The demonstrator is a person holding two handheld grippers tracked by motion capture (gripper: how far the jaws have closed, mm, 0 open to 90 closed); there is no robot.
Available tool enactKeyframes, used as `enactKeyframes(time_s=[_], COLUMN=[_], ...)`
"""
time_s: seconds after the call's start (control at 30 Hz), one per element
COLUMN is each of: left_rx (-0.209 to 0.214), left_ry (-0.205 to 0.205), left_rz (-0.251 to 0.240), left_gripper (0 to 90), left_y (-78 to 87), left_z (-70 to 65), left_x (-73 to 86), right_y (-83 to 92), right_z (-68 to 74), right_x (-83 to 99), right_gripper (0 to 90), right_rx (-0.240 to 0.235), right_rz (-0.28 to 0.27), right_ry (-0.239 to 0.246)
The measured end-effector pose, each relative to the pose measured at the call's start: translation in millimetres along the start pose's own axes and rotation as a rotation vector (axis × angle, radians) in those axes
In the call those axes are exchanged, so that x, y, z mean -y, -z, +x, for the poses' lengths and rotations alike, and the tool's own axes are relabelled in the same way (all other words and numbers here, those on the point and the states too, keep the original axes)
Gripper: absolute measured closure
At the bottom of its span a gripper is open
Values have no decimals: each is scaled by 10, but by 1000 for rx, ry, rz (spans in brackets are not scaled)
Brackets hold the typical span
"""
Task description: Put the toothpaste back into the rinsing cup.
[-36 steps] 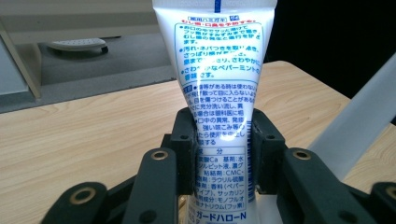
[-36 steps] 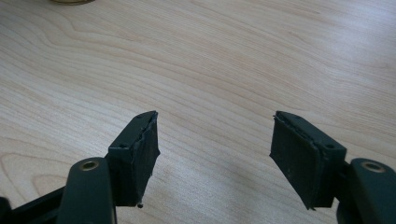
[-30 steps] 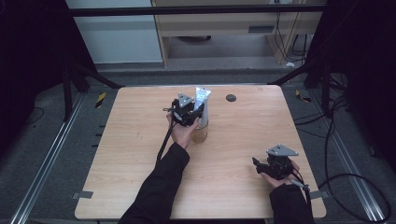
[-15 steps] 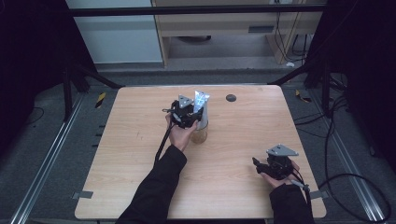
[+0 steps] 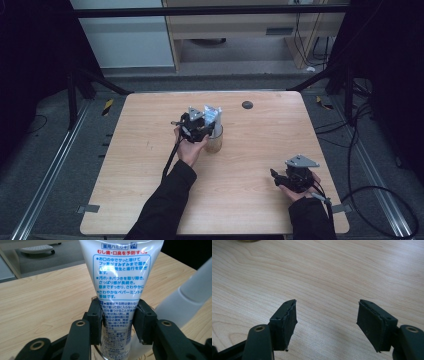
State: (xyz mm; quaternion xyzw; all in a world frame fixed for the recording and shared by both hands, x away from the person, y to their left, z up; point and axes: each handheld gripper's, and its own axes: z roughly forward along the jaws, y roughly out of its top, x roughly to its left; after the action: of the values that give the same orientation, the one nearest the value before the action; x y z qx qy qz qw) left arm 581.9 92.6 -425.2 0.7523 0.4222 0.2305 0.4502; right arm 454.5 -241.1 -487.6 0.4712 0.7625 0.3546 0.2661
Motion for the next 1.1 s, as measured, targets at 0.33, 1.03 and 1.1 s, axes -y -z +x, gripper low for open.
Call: enactKeyframes(time_s=[0.33, 1.03, 1.1], left_rx=[-9, 27, 17], left_ry=[-39, -29, -28], left_rz=[28, 28, 33], left_gripper=[591, 542, 528], left_y=[19, 353, 417], left_z=[-55, 4, 12], left_x=[68, -20, -4], right_y=[0, 0, 6], right_z=[1, 14, 13], right_x=[3, 1, 0], right_gripper=[319, 319, 318], right_rx=[1, -1, 2], right_rz=[6, 7, 4], right_ry=[2, -3, 3])
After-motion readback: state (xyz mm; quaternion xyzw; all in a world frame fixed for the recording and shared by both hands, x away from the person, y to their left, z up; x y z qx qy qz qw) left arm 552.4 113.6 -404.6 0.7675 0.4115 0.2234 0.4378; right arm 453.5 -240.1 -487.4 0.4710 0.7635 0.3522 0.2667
